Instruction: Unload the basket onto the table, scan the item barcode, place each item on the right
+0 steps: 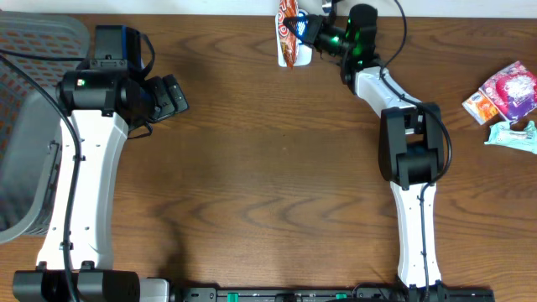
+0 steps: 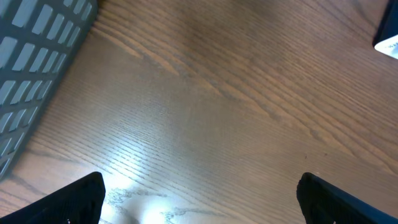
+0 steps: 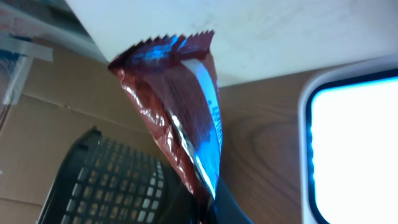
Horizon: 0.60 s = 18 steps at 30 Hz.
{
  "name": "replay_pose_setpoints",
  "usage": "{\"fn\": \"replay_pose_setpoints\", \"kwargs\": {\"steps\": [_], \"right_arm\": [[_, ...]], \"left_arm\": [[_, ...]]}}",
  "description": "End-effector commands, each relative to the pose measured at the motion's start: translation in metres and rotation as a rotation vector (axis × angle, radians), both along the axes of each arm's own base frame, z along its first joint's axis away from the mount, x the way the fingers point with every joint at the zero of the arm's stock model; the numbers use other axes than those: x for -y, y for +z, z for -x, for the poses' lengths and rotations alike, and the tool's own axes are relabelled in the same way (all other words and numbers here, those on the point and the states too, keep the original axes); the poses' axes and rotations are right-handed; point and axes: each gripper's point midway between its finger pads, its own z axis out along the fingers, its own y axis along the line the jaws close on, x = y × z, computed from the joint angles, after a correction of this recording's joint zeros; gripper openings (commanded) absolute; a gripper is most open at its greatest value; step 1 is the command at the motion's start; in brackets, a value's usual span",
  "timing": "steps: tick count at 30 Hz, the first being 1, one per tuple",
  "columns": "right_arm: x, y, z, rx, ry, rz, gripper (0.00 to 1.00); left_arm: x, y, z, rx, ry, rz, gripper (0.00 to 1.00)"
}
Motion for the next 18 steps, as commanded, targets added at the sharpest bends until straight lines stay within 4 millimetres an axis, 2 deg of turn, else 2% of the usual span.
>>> {"fn": "replay_pose_setpoints", "kwargs": {"steps": [1, 7, 11, 15, 18], "right_arm": [[-0.001, 0.011, 0.003, -0.027, 0.028, -0.045, 0.01], [0.020, 0.014, -0.006, -0.011, -0.004, -0.048, 0.01], [0.042, 0.020, -0.009, 0.009, -0.012, -0.051, 0.01], [0.075, 0.043, -0.012, 0.053, -0.029, -0.048, 0.01], [0.105, 0.073, -0.011, 0.097, -0.042, -0.048, 0.01]], "left_arm": [[-0.002, 0.006, 0.001, 0.017, 0.010, -0.007, 0.98], [-0.002, 0.006, 0.001, 0.017, 0.010, -0.007, 0.98], [-0.002, 0.006, 0.001, 0.017, 0.010, -0.007, 0.98], [-0.002, 0.006, 0.001, 0.017, 0.010, -0.007, 0.98], [-0.002, 0.006, 0.001, 0.017, 0.010, -0.007, 0.98]]}}
